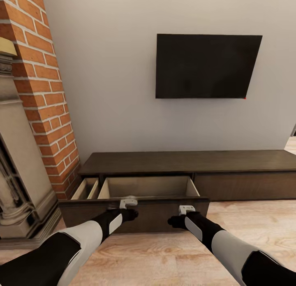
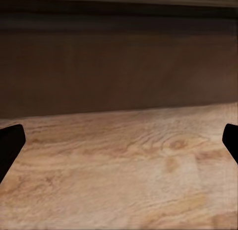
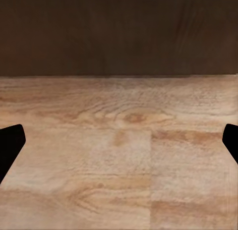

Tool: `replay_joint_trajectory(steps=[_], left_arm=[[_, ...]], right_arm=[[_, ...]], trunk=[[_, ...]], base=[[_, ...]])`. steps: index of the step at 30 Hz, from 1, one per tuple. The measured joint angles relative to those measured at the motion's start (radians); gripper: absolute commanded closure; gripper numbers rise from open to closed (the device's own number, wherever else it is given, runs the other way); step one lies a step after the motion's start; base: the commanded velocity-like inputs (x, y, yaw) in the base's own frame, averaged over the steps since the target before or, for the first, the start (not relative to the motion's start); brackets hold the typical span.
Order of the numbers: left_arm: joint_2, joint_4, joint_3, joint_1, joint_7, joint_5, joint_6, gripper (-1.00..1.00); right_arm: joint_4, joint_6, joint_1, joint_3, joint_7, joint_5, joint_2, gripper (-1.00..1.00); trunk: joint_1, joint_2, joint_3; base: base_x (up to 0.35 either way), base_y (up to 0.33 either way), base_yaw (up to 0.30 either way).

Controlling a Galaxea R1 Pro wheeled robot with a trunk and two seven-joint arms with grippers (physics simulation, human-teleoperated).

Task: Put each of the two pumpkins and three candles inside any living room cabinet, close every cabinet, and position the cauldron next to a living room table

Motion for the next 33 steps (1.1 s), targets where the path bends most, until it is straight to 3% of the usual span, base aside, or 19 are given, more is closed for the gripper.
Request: replay_joint_trajectory(steps=[8,16,17,18,20,23,33], left_arm=[[0.000,0.003,-0.001,0.021,0.001,-0.001,-0.004,-1.00],[0.000,0.003,-0.001,0.035,0.001,-0.002,-0.005,-1.00],[0.000,0.002,-0.001,0.035,0.001,-0.003,-0.014,-1.00],[0.000,0.003,-0.001,0.042,0.001,-0.003,-0.091,-1.00],[0.000,0.003,-0.001,0.055,0.001,-0.003,-0.156,-1.00],[0.000,0.002,-0.002,0.076,0.001,-0.002,-0.220,-1.00],[0.000,0.000,-0.001,0.086,0.001,-0.002,-0.256,-1.00]], right_arm=[[0.054,-0.076,0.000,-0.001,0.001,0.000,0.039,-1.00],[0.060,-0.084,0.000,-0.001,0.004,0.000,0.045,-1.00],[0.061,-0.084,0.000,-0.001,0.005,0.000,0.045,-1.00],[0.061,-0.085,0.000,-0.001,0.006,0.000,0.046,-1.00],[0.061,-0.087,0.000,-0.001,0.007,0.000,0.046,-1.00],[0.061,-0.125,0.004,-0.002,0.007,-0.001,0.047,-1.00],[0.061,-0.291,0.024,-0.001,0.007,-0.003,0.047,-1.00]], trunk=[[0.031,-0.056,-0.025],[0.061,-0.112,-0.050],[0.062,-0.113,-0.054],[0.062,-0.113,-0.058],[0.063,-0.113,-0.066],[0.065,-0.114,-0.077],[0.069,-0.116,-0.116]], base=[[0.000,0.000,0.000],[0.000,0.000,0.000],[0.000,0.000,0.000],[0.000,0.000,0.000],[0.000,0.000,0.000],[0.000,0.000,0.000],[0.000,0.000,0.000]])
